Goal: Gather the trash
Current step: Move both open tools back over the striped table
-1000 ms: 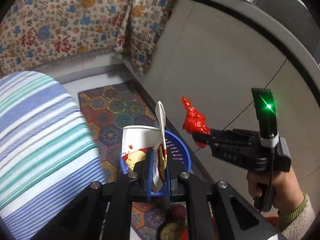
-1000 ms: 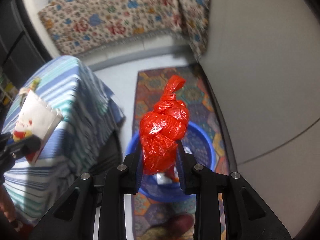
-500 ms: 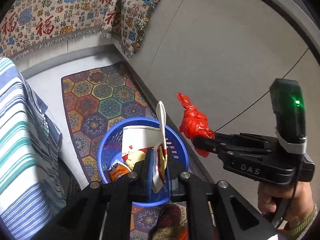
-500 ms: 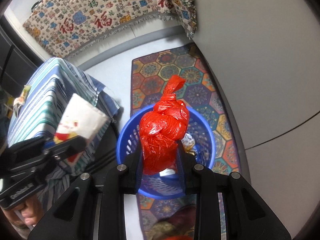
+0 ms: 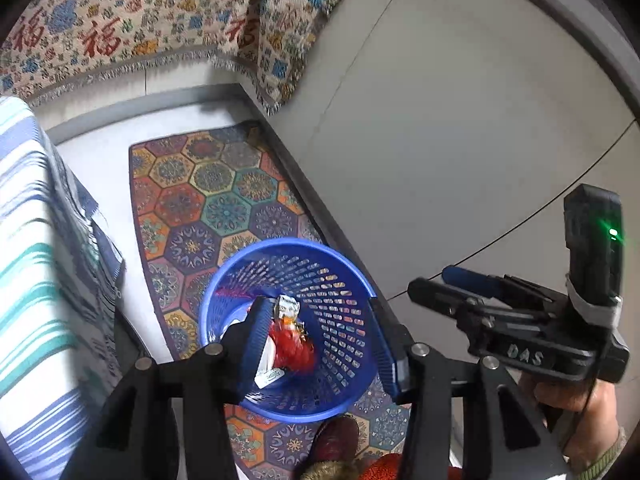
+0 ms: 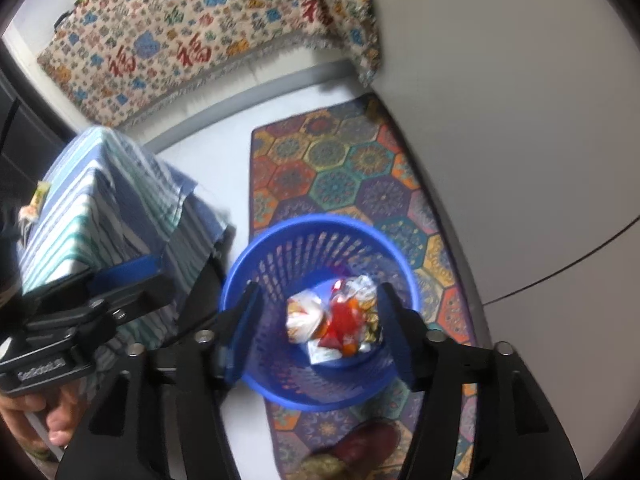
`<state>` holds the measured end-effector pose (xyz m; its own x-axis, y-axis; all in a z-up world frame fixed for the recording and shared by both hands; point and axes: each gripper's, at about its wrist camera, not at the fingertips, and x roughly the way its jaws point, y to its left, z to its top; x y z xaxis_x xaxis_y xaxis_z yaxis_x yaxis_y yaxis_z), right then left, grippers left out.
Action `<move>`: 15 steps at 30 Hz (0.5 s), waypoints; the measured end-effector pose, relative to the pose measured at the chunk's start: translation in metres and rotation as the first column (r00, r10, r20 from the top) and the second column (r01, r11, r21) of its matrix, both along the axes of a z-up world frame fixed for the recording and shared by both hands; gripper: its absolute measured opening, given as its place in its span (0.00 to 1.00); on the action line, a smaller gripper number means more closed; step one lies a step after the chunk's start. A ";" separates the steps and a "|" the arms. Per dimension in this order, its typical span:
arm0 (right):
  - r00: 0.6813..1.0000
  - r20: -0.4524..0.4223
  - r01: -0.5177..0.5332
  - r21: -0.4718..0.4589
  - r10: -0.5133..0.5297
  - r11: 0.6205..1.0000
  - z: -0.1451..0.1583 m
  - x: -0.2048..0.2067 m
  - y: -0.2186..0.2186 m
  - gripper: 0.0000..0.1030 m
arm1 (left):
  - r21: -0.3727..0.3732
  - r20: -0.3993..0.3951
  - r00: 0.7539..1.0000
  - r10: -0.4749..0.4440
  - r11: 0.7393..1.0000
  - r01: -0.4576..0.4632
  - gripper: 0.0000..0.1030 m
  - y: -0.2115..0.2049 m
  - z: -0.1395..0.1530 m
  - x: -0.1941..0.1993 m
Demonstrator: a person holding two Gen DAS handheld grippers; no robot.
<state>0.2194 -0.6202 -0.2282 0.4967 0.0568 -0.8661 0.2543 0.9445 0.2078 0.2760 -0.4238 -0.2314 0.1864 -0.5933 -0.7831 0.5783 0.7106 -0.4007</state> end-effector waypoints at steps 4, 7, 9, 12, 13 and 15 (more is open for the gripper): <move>0.997 0.070 0.045 -0.071 -0.040 0.996 0.022 -0.006 0.002 0.72 | -0.050 0.062 0.998 0.027 0.998 -0.024 0.47 0.027 0.041 -0.021; 0.985 0.159 0.089 -0.145 -0.066 0.985 0.048 -0.012 0.011 0.78 | -0.069 0.137 0.989 0.062 0.996 -0.053 0.57 0.058 0.080 -0.051; 0.971 0.230 0.106 -0.181 -0.063 0.978 0.071 -0.016 0.023 0.80 | -0.064 0.182 0.980 0.086 0.995 -0.076 0.63 0.084 0.098 -0.069; 0.950 0.309 0.107 -0.213 -0.037 0.971 0.100 -0.018 0.051 0.84 | -0.047 0.231 0.965 0.128 0.992 -0.121 0.68 0.129 0.115 -0.093; 0.945 0.327 0.103 -0.220 -0.026 0.970 0.106 -0.018 0.061 0.85 | -0.030 0.242 0.959 0.145 0.989 -0.142 0.68 0.145 0.116 -0.098; 0.934 0.356 0.069 -0.231 0.019 0.970 0.118 -0.013 0.095 0.87 | 0.014 0.261 0.946 0.192 0.979 -0.203 0.68 0.176 0.113 -0.102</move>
<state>0.2059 -0.5252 -0.1107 0.7707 -0.1439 -0.6208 0.2298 0.9714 0.0601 0.1743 -0.2475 -0.1184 0.4946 -0.4936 -0.7153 0.5045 0.8333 -0.2261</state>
